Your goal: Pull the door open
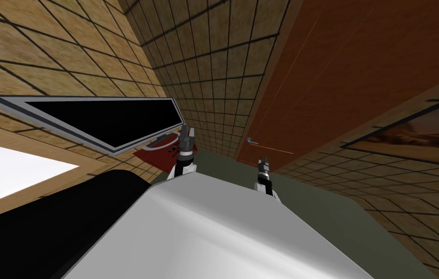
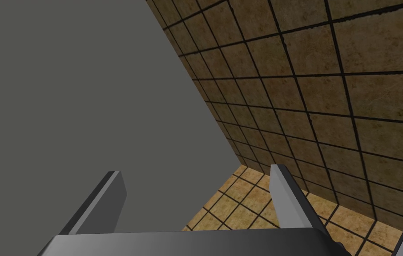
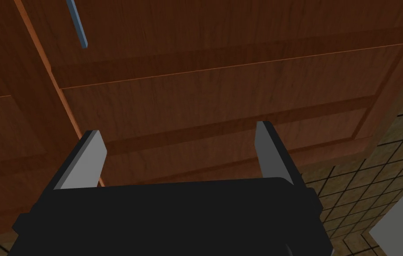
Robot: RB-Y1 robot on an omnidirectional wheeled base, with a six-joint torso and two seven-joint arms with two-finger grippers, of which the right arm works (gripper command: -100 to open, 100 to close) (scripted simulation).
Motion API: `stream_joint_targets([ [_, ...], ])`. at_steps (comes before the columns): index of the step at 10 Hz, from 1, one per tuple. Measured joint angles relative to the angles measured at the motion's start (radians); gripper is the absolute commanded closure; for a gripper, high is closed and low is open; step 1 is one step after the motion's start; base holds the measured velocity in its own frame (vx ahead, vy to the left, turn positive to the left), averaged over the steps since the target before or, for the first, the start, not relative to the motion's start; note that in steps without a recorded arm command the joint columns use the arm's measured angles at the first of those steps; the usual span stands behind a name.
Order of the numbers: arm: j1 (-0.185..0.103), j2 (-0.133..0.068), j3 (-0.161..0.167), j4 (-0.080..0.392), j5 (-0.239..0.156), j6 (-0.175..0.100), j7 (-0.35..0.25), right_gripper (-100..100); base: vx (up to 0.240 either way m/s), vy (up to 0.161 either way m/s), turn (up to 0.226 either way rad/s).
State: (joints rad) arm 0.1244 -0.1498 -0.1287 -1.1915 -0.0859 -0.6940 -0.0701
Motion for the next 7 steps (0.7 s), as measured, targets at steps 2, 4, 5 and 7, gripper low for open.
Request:
stream_joint_targets([
  [2, -0.016, -0.003, -0.005, 0.043, -0.007, -0.009, 0.002, -100, 0.067, -0.016, 0.109],
  [4, -0.043, -0.010, -0.013, 0.117, -0.018, -0.032, 0.004, -100, 0.106, -0.030, 0.121],
  [5, -0.048, -0.013, -0.017, 0.135, -0.024, -0.030, 0.004, -100, 0.074, -0.013, 0.039],
  [7, -0.064, -0.014, -0.022, 0.172, -0.030, -0.034, 0.007, -100, 0.066, -0.004, 0.096],
])
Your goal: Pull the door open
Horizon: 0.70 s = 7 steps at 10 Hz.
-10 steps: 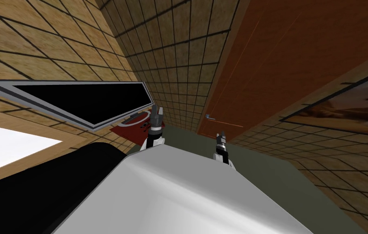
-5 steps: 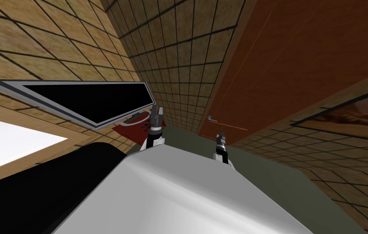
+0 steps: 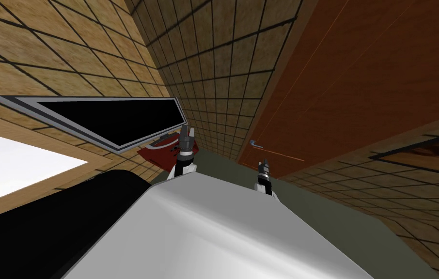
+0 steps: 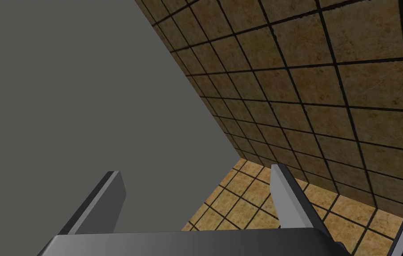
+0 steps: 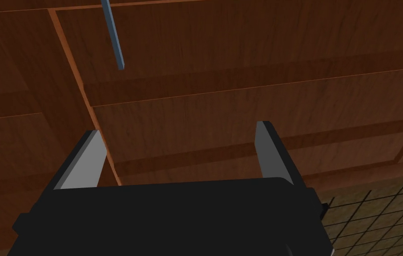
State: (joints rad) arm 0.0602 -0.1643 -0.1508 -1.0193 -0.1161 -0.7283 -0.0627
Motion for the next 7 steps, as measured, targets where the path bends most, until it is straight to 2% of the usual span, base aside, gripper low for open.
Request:
stream_joint_targets([
  [2, -0.012, -0.005, -0.005, 0.035, -0.008, -0.009, 0.000, -100, 0.048, -0.012, 0.055],
  [5, -0.052, -0.015, -0.016, 0.137, -0.022, -0.036, 0.001, -100, 0.085, -0.027, 0.109],
  [7, -0.064, -0.019, -0.022, 0.182, -0.031, -0.047, 0.002, -100, 0.078, -0.031, 0.103],
])
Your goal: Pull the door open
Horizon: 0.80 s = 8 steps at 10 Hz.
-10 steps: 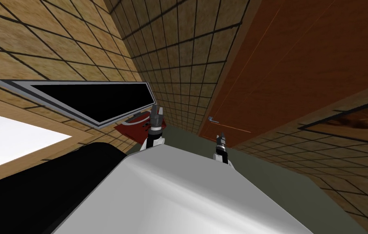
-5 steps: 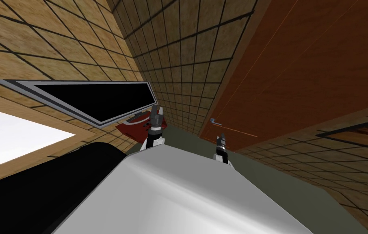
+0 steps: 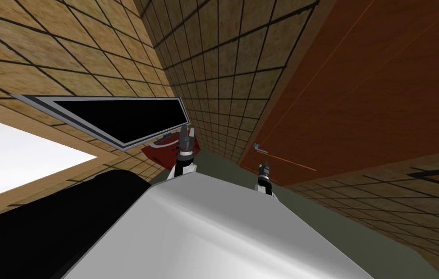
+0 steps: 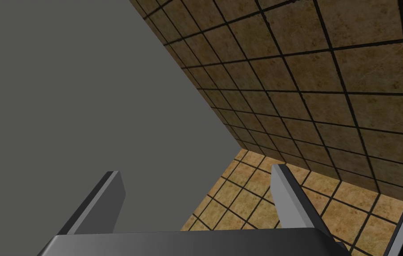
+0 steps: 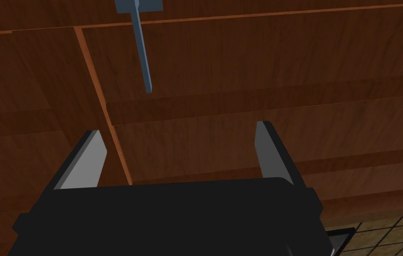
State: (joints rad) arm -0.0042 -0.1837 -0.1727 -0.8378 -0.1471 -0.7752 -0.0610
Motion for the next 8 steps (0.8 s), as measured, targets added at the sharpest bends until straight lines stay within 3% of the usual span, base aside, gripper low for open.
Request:
stream_joint_targets([
  [8, -0.068, -0.017, -0.024, 0.174, -0.033, -0.034, 0.004, -100, 0.075, -0.027, 0.080],
])
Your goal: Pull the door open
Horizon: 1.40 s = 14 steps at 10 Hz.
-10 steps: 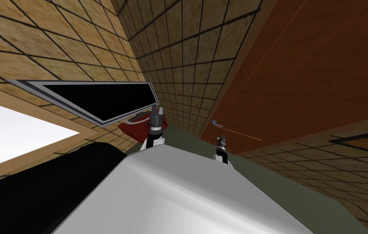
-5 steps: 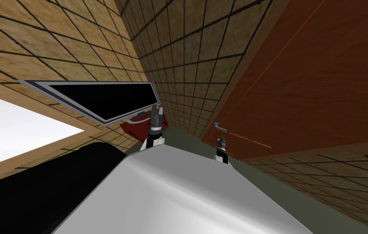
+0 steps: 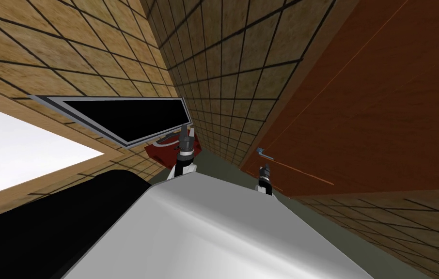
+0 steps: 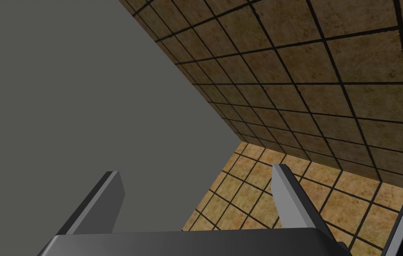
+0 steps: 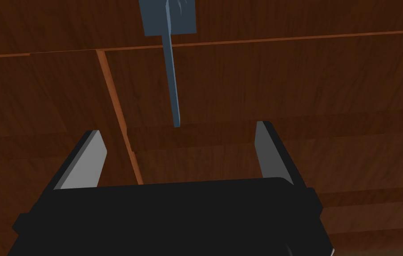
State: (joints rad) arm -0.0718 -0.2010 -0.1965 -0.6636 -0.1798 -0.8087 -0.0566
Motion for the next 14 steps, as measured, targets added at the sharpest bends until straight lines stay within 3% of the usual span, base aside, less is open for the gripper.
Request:
stream_joint_targets([
  [3, -0.028, -0.005, -0.007, 0.067, -0.010, -0.016, 0.002, -100, 0.053, -0.023, 0.051],
  [9, -0.006, -0.025, -0.022, 0.057, -0.020, -0.014, -0.013, -100, 0.162, -0.052, 0.058],
  [12, -0.005, -0.046, -0.030, 0.082, -0.025, -0.028, -0.031, -100, 0.147, -0.043, 0.055],
  [13, -0.005, -0.047, -0.030, 0.082, -0.025, -0.028, -0.032, 100, -0.015, 0.006, -0.012],
  [14, -0.006, -0.046, -0.030, 0.082, -0.025, -0.028, -0.031, 100, -0.033, 0.012, -0.007],
])
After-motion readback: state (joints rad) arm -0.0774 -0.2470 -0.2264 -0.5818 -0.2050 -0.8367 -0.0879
